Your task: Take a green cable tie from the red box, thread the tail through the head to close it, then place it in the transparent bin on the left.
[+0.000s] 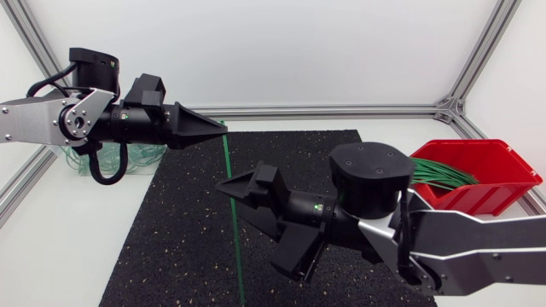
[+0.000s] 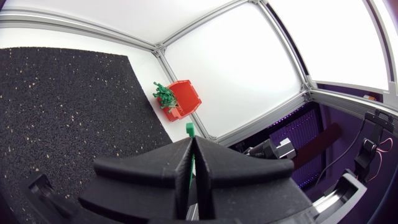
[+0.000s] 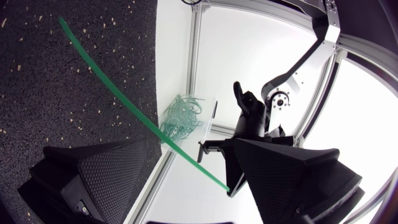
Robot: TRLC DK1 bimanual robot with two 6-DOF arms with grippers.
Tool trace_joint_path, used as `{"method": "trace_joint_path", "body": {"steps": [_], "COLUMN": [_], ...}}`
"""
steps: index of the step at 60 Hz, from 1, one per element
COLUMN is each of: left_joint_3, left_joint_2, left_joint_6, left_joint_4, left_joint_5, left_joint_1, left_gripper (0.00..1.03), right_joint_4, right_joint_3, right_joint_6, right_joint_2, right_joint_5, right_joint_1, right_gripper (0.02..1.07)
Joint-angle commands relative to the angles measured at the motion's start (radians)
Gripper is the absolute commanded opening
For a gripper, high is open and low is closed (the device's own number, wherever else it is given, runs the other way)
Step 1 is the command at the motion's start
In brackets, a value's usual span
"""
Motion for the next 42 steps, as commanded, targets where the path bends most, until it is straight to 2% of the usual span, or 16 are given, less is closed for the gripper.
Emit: {"method": "trace_joint_path", "body": {"steps": [1,13,24,34,42], "left_joint_3": [0.022,0.024,0.022,0.021,0.021], "left_joint_2": [0.016,0.019,0.018,0.019,0.024], "left_joint_6": [-0.024,-0.018,-0.016,-0.013,-0.012], "left_joint_4": [-0.005,-0.016,-0.02,-0.022,-0.022], "left_joint_5": [0.016,0.023,0.03,0.035,0.046], "left_joint_1": [-0.009,-0.009,-0.002,-0.002,0.0], "left_gripper": [0.04,0.04,0.04,0.04,0.04], "right_joint_4": [0.046,0.046,0.0,0.006,0.003], "right_joint_3": [-0.038,-0.051,-0.076,-0.111,-0.136], "right_joint_6": [-0.055,-0.155,-0.172,-0.205,-0.21], "right_joint_2": [0.029,0.064,0.059,0.05,0.049], "right_joint_5": [-0.002,-0.028,-0.046,-0.161,-0.195], "right_joint_1": [0.027,0.04,0.076,0.099,0.112], "right_gripper": [1.02,1.02,1.02,1.02,1.02]}}
